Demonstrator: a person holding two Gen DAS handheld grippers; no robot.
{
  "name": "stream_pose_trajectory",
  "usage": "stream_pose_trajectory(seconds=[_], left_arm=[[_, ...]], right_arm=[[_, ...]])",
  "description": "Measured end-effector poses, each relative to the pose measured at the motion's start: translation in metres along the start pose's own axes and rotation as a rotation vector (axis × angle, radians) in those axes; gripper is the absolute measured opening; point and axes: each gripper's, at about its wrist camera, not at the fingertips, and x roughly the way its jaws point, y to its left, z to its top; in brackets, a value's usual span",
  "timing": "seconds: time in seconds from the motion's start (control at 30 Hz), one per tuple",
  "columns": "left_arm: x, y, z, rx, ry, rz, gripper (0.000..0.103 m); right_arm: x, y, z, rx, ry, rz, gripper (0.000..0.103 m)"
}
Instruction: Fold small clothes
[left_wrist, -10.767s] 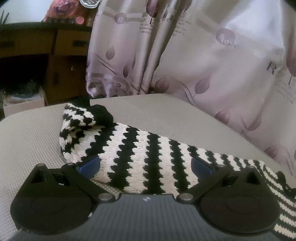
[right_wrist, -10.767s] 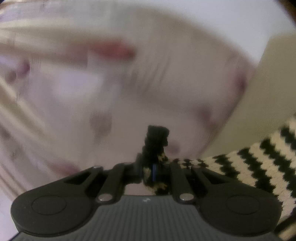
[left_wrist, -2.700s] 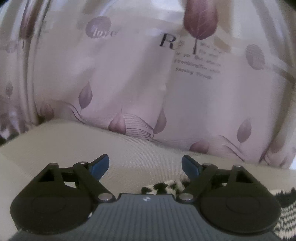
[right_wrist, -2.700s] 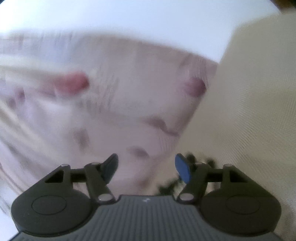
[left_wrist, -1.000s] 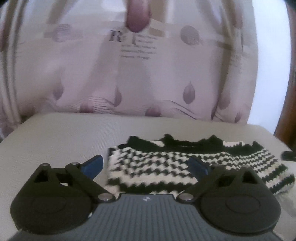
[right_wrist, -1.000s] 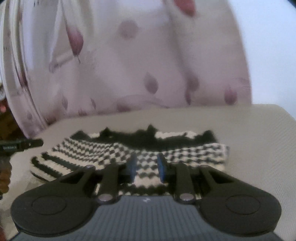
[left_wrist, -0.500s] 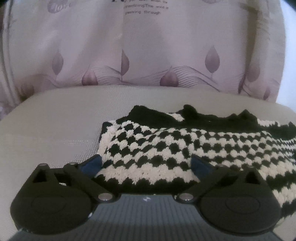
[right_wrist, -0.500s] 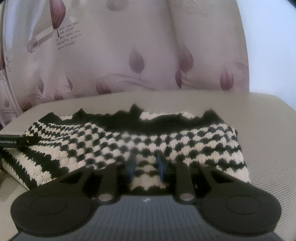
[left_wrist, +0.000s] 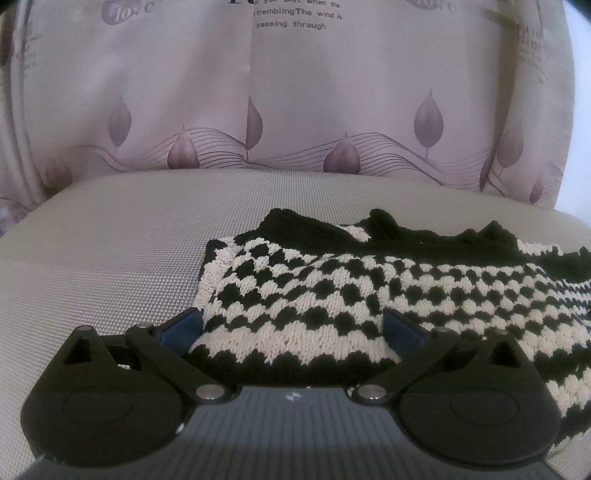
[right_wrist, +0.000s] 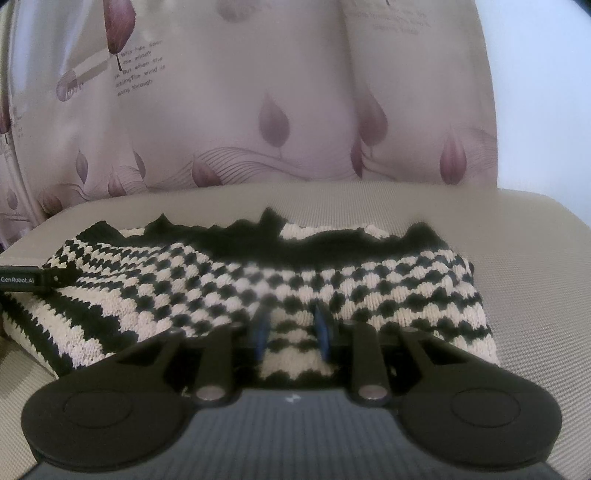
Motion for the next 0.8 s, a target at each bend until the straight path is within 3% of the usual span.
stream_pose_trajectory(seconds=[0.8], left_arm=[[-0.0012,0.0000,0.0001,0.013,-0.005,0.006,0.103]], right_arm=[[-0.0004,0.0002,-0.0003,0.000,-0.003,0.003,0.027]])
